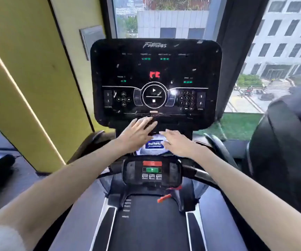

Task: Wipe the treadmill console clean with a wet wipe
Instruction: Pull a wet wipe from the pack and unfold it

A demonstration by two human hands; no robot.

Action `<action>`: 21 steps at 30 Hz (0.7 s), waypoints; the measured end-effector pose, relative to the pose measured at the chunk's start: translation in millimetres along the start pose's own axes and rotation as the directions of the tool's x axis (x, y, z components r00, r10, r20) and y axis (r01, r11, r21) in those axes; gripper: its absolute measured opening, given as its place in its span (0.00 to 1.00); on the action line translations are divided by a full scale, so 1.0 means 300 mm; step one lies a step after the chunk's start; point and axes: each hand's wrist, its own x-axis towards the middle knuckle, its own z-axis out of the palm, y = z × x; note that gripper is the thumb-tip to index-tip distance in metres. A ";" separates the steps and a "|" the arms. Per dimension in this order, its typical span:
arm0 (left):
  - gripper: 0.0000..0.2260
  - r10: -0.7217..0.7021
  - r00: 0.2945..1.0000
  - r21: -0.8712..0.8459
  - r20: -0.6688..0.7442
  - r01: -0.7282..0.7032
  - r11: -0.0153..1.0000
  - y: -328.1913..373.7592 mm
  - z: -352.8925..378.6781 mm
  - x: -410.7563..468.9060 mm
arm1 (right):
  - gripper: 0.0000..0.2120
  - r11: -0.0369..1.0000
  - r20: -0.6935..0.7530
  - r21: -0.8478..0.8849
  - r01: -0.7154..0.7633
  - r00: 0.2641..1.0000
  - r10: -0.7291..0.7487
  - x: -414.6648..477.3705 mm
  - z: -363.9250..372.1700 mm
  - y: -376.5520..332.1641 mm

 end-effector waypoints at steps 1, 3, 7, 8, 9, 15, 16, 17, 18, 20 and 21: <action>0.20 0.035 0.998 0.012 0.051 -0.036 0.999 -0.009 0.035 0.027 | 0.23 1.000 0.042 0.024 -0.007 0.999 0.006 0.043 0.016 0.018; 0.21 0.021 0.993 -0.086 0.120 -0.010 0.996 -0.022 0.101 0.054 | 0.20 0.999 0.095 0.042 -0.001 0.995 -0.003 0.119 0.060 0.063; 0.20 0.073 0.965 -0.226 0.251 -0.015 0.974 -0.019 0.209 0.064 | 0.12 0.995 0.118 0.094 -0.016 0.993 0.005 0.203 0.148 0.109; 0.20 0.087 0.961 -0.246 0.264 -0.020 0.969 -0.029 0.230 0.070 | 0.12 0.996 0.114 0.091 -0.023 0.993 0.013 0.213 0.157 0.111; 0.19 0.096 0.955 -0.272 0.280 -0.017 0.962 -0.041 0.251 0.082 | 0.11 0.994 0.110 0.100 -0.032 0.994 0.021 0.227 0.176 0.121; 0.23 0.170 0.944 -0.326 0.283 -0.072 0.943 -0.077 0.355 0.143 | 0.15 0.978 0.052 0.181 -0.108 0.994 0.100 0.247 0.221 0.130; 0.23 0.171 0.942 -0.331 0.289 -0.070 0.941 -0.080 0.366 0.145 | 0.15 0.970 0.047 0.197 -0.142 0.990 0.136 0.245 0.224 0.131; 0.23 0.182 0.943 -0.340 0.278 -0.081 0.937 -0.082 0.373 0.148 | 0.16 0.959 0.039 0.223 -0.178 0.984 0.174 0.244 0.226 0.132; 0.22 0.198 0.945 -0.345 0.261 -0.100 0.933 -0.085 0.376 0.154 | 0.16 0.945 0.038 0.249 -0.213 0.977 0.210 0.244 0.221 0.131; 0.20 0.217 0.947 -0.308 0.236 -0.139 0.941 -0.089 0.381 0.171 | 0.15 0.921 0.016 0.304 -0.242 0.968 0.249 0.247 0.211 0.128; 0.20 0.222 0.946 -0.272 0.238 -0.154 0.950 -0.089 0.383 0.180 | 0.14 0.907 0.002 0.335 -0.254 0.963 0.269 0.249 0.208 0.128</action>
